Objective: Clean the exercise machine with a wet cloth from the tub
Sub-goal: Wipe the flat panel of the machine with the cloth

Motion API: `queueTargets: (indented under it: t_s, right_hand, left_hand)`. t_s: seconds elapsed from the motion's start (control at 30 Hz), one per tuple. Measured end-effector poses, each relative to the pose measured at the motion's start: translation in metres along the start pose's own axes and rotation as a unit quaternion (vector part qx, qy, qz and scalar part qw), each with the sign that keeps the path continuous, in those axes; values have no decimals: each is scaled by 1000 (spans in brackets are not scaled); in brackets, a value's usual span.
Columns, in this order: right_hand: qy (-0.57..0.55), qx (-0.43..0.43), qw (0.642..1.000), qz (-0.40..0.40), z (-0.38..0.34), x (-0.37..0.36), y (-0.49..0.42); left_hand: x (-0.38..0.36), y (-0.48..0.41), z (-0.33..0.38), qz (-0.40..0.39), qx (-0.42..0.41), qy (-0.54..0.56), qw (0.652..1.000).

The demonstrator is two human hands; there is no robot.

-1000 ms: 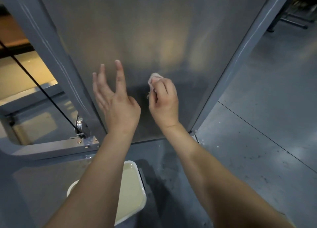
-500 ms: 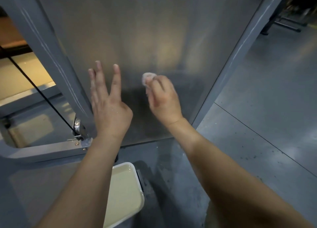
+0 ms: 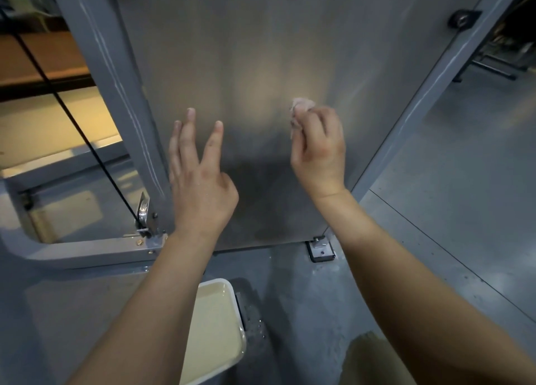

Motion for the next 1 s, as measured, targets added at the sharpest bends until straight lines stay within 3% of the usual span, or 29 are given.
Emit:
queueTargets:
  t_s: [0.07, 0.2, 0.23, 0.37, 0.43, 0.5, 0.57, 0.6, 0.67, 0.8, 0.83, 0.93, 1.0]
  right_hand:
    - [-17, -12, 1000, 23, -4, -3, 0]
    - [13, 72, 977, -200, -14, -16, 47]
    - [13, 72, 974, -212, -10, -9, 39]
    - [3, 63, 998, -25, -3, 17, -39]
    - [0, 57, 998, -14, -8, 11, -41]
    - [29, 98, 986, -135, -9, -4, -6]
    - [69, 139, 950, -272, -7, -5, 23]
    - [65, 147, 939, -303, -4, -1, 21]
    - [47, 155, 949, -270, -4, 7, -8]
    - [-3, 96, 991, -89, -6, 10, -43]
    - [3, 90, 991, -103, -7, 6, -32]
    - [47, 109, 953, -279, -8, 0, 15]
    - [42, 123, 942, -309, -5, 9, 4]
  left_hand:
    - [0, -2, 2, 8, 6, 8, 1000]
    - [-1, -2, 10, -13, 29, 23, 999]
    - [-1, -2, 10, -22, 31, 22, 999]
    - [2, -3, 9, -41, 35, 23, 998]
    - [4, -3, 9, -43, 34, 25, 998]
    - [5, -4, 11, -51, 40, 28, 998]
    - [7, -4, 14, -63, 48, 27, 996]
    - [8, -5, 16, -70, 50, 26, 996]
    - [10, -5, 17, -78, 52, 23, 995]
    - [13, -4, 15, -89, 47, 9, 995]
    - [13, -4, 16, -94, 46, 8, 994]
    - [16, -5, 15, -107, 43, 9, 993]
    - [18, -5, 15, -112, 39, 6, 993]
Point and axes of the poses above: each hand's wrist, its own y-axis away from the middle knuckle, its own x-axis out of the back of the hand, z = x × y, the point moved 2 cm from there along -y, towards the middle knuckle, and after that the axes turned 12 degrees about -y, right-handed, at the moved point
